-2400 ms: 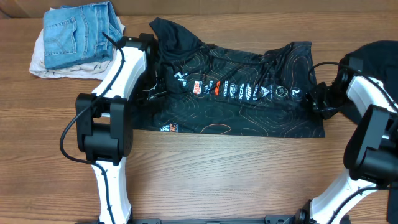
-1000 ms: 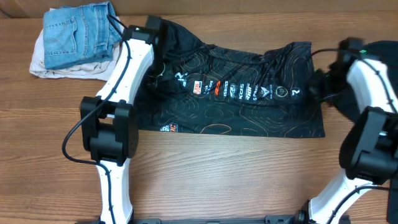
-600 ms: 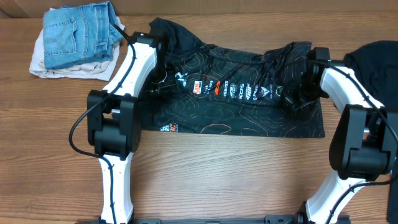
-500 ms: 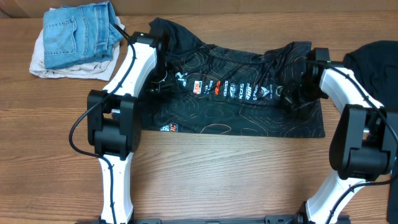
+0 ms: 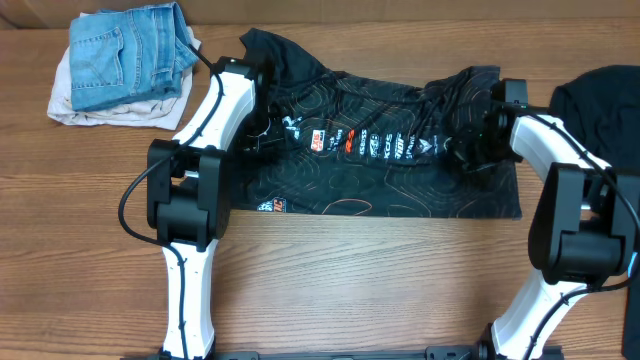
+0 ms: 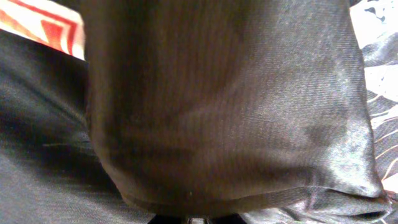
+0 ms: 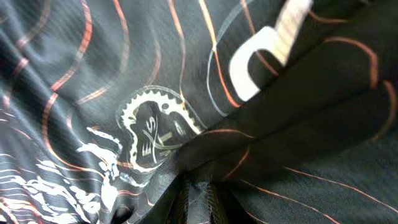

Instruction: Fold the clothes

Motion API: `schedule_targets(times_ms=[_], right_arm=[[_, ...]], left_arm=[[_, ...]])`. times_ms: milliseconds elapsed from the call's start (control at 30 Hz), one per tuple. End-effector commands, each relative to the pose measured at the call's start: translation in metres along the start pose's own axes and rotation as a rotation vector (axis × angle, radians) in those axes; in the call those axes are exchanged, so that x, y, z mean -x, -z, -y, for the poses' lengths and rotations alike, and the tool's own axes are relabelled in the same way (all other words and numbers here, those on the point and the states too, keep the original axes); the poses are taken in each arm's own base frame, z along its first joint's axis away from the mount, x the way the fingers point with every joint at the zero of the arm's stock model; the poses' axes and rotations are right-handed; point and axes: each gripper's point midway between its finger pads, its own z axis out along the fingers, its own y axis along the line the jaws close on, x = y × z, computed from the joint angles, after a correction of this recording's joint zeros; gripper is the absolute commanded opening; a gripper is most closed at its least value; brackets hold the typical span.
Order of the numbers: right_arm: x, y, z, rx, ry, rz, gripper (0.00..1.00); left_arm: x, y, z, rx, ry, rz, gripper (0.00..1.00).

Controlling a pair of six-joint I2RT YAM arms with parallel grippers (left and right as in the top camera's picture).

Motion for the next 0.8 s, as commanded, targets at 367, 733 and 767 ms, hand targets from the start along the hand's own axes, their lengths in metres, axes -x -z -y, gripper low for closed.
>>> schedule_targets(times_ms=[367,733,767], right_arm=[[0.039,0.0,0.068,-0.256,-0.084,0.12,0.13],[0.077,0.073,0.064,-0.268,-0.087,0.147,0.07],[0.077,0.083,0.061,-0.269,-0.086,0.146,0.06]], left_arm=[[0.033,-0.005,-0.055,0.149,0.087,0.084,0.08],[0.065,0.076,-0.047,0.099,0.106,0.216,0.06],[0.063,0.086,-0.047,0.101,0.106,0.218,0.05]])
